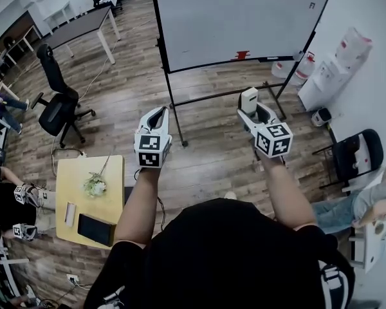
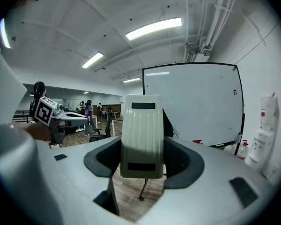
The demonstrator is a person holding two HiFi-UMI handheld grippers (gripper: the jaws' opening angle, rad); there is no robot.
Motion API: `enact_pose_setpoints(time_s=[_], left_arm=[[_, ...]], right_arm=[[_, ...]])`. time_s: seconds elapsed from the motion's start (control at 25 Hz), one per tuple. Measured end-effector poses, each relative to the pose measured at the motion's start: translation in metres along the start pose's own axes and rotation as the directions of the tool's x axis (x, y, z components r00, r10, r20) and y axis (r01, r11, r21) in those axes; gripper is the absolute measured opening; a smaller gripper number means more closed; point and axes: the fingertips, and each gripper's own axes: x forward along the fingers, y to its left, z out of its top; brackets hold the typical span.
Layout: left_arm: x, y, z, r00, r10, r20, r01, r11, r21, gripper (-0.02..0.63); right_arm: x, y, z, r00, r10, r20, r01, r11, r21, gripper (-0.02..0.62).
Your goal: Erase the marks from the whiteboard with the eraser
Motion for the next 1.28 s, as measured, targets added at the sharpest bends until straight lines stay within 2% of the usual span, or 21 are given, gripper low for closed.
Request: enact_pose_setpoints(time_s=[0.48, 1.12, 1.28], left_arm=[[0.025, 0.019, -0.005, 0.999, 0.031, -0.026, -0.031, 0.999, 0.025, 0.014], [0.074, 0.030, -0.017, 0.995, 0.067, -0.077, -0.065, 0.998, 0.017, 0.013], [0.086, 0.030, -0.013, 0.994, 0.082, -0.069, -0.081, 0.997, 0.013, 0.013]], right_arm=[[0.053, -0.003, 0.005, 0.999, 0.048, -0.005, -0.048, 0.999, -0.017, 0.252], [0.106, -0.040, -0.002, 0.996, 0.083, -0.033, -0.083, 0.997, 0.003, 0.252], [0.116, -0.051, -0.009, 0.995, 0.089, -0.045, -0.089, 0.996, 0.013, 0.252]])
